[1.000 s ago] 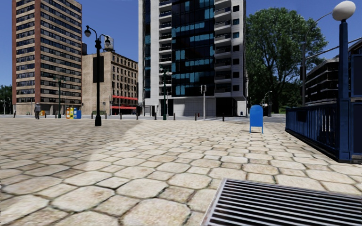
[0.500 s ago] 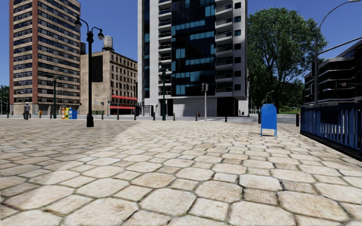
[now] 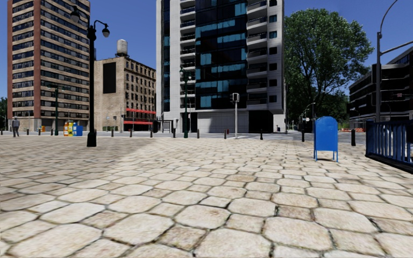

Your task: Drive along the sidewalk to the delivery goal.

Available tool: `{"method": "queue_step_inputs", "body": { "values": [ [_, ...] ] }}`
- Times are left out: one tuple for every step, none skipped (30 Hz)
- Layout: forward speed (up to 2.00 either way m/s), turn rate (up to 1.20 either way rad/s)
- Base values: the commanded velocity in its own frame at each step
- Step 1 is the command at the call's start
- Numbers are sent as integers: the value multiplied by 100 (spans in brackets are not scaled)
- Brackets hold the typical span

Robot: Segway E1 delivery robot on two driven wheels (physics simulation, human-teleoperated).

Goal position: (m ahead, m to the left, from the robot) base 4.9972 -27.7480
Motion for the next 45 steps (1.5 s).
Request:
{"method": "queue_step_inputs", "body": {
  "values": [
    [198, -19],
    [198, -22],
    [198, -22],
    [198, -23],
    [198, -23],
    [198, -23],
    [198, -24],
    [198, -25],
    [198, -29],
    [198, -31],
    [198, -32],
    [198, -32],
    [198, -34],
    [198, -34],
    [198, -34],
    [198, -34],
    [198, -35],
    [198, -35],
    [198, -35],
    [198, -35],
    [198, -35],
    [198, -35],
    [198, -35],
    [198, -35],
    [198, -35],
    [198, -35],
    [198, -35],
    [198, -35],
    [198, -35],
    [198, -35],
    [198, -35],
    [198, -35],
    [198, -35],
    [198, -35],
    [198, -35],
    [198, -35],
    [198, -35],
    [198, -35],
    [198, -35],
    [198, -35],
    [198, -35],
    [198, -35],
    [198, -35],
    [198, -35],
    [198, -35]
  ]
}}
